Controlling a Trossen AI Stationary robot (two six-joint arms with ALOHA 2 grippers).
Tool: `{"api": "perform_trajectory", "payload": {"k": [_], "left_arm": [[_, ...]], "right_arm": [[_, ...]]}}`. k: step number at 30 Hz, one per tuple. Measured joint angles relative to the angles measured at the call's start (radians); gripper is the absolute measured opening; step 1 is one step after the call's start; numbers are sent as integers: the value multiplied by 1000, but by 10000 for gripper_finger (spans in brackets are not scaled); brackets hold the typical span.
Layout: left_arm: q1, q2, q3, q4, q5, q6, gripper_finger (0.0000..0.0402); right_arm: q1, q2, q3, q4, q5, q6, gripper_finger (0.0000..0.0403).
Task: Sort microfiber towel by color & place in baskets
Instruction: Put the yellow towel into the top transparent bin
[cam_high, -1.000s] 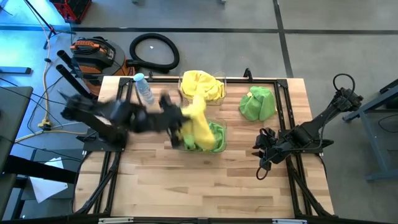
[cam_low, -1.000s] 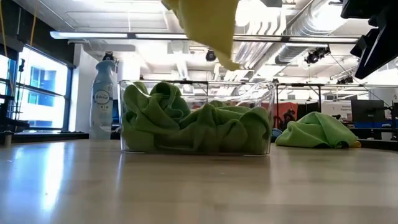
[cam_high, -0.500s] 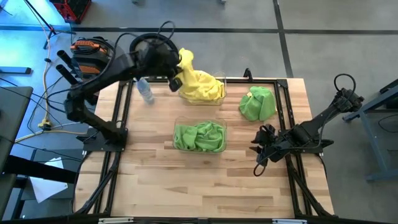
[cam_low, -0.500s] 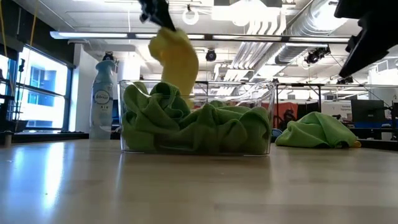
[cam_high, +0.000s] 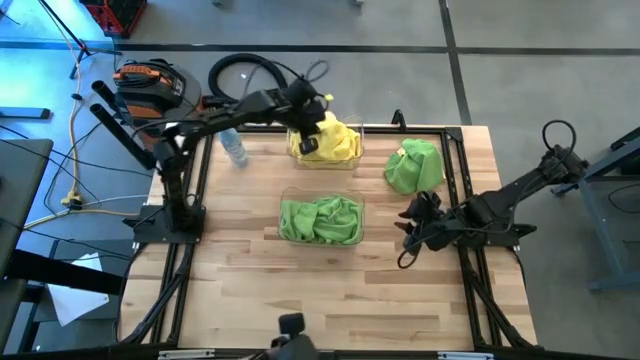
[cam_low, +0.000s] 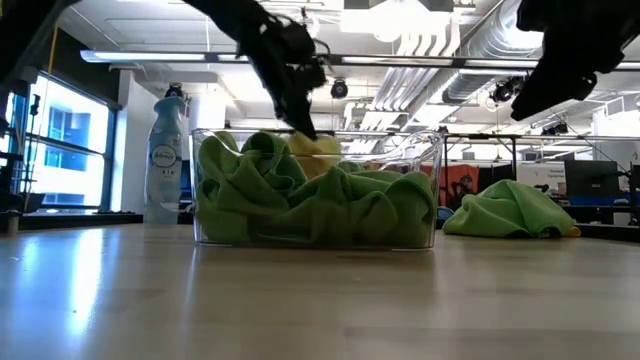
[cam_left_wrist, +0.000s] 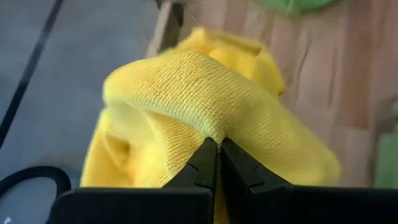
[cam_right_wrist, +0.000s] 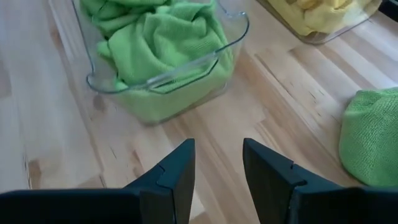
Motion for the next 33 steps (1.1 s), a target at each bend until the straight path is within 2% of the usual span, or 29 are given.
{"api": "perform_trajectory", "payload": {"k": [6,16,33], "left_arm": [[6,122,0,20,-3,26,0],[17,258,2,25,6,19,0],[17,265,0,65,1,-19,10]], "right_arm": [[-37,0,0,10,1,61,128],[-71,0,0,10,1,127,128],[-78,0,0,9,1,127,128]]}}
